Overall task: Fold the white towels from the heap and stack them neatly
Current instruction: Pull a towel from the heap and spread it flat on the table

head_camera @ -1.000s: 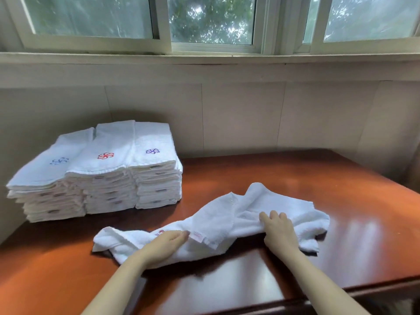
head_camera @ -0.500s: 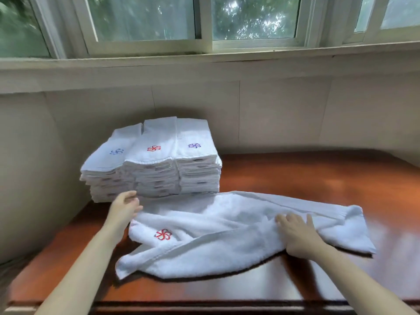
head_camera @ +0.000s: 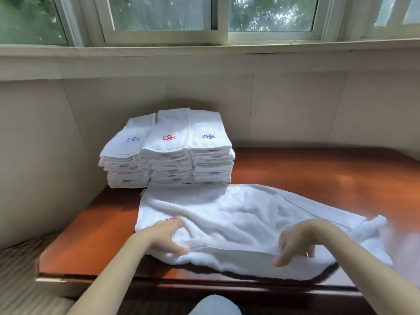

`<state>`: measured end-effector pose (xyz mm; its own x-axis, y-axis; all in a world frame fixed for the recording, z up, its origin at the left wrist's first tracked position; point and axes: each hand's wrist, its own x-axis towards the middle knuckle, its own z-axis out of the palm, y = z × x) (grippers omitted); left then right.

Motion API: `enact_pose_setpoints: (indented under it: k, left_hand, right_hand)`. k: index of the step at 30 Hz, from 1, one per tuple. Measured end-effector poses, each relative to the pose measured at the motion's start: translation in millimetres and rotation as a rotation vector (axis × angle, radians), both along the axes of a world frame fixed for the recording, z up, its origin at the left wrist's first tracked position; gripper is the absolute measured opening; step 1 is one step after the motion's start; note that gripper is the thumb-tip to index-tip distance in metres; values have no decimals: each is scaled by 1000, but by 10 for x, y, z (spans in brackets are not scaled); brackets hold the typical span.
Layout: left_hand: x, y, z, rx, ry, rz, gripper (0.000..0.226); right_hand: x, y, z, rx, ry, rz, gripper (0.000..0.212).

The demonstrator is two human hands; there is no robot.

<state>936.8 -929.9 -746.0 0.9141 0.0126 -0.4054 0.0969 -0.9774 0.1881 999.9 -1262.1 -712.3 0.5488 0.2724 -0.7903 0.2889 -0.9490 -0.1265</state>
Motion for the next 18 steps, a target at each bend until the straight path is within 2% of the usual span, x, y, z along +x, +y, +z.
enact_pose_setpoints:
  k: [2, 4, 6, 7, 9, 11, 13, 15, 16, 18]
  left_hand:
    - [6, 30, 108, 52, 6, 2, 49]
    - [59, 62, 227, 48, 57, 50, 57]
    - [135, 75, 297, 30, 137, 94, 60]
    - [195, 75, 308, 52, 134, 89, 56]
    - [380, 69, 277, 149, -10, 54, 40]
    - [638, 92, 174, 189, -238, 76, 28]
    - [879, 130, 48, 140, -364, 129, 26]
    - [1070, 208, -78, 120, -365, 180, 35]
    - [1149, 257, -136, 110, -348, 203, 45]
    - [1270, 351, -213, 73, -306, 212, 64]
  right_hand:
    - [21, -6, 28, 103, -8, -102, 43]
    - [93, -34, 27, 219, -48, -238, 52]
    - [209, -59, -21, 326, -170, -345, 55]
    - [295, -68, -72, 396, -265, -407, 50]
    - [519, -114, -197, 481, -553, -516, 30]
    - [726, -185, -302, 414, -825, -573, 21]
    - [860, -248, -377, 281, -869, -574, 36]
    - [949, -301, -481, 152, -819, -571, 54]
    - [992, -324, -527, 115, -808, -601, 56]
    - [1084, -355, -573, 64, -821, -651, 46]
